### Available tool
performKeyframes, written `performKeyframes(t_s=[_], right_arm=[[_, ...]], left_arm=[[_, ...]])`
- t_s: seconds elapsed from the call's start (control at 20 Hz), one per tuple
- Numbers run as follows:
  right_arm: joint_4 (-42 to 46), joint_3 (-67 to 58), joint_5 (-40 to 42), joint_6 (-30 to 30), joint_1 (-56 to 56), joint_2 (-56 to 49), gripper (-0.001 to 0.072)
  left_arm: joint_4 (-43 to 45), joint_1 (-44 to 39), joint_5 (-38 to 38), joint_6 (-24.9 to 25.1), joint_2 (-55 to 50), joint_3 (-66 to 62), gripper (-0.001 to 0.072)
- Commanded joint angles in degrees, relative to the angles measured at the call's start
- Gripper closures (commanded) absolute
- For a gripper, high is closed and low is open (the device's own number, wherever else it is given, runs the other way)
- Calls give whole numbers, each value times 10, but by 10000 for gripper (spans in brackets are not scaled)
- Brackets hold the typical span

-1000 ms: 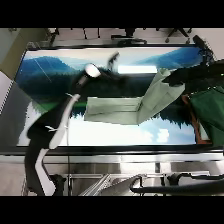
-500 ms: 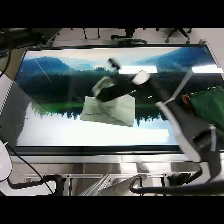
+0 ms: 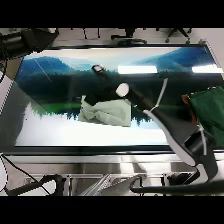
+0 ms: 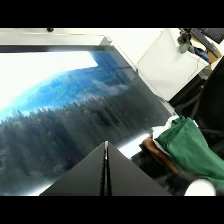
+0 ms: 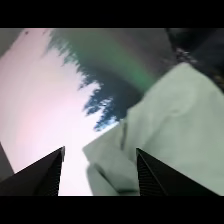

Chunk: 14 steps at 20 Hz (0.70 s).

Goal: Fold the shirts.

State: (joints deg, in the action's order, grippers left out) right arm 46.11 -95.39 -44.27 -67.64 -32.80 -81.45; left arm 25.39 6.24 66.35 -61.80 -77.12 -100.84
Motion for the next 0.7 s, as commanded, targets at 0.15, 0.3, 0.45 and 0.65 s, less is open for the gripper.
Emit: performKeyframes(t_s=[0.15,0.3,0.45,0.65], right_arm=[[189,43,-265,-205,201,60,20],[181,109,-252,-196,204,40,20],[127,118,-248,-169,204,-12,20],[45,118,-232,-123,201,-68,20]], left_arm=[[-6,1,-3,19,2,6,691],[-15,1,-3,19,2,6,691],[-15,1,-3,19,2,6,691],[-15,1,2,19,2,6,691]])
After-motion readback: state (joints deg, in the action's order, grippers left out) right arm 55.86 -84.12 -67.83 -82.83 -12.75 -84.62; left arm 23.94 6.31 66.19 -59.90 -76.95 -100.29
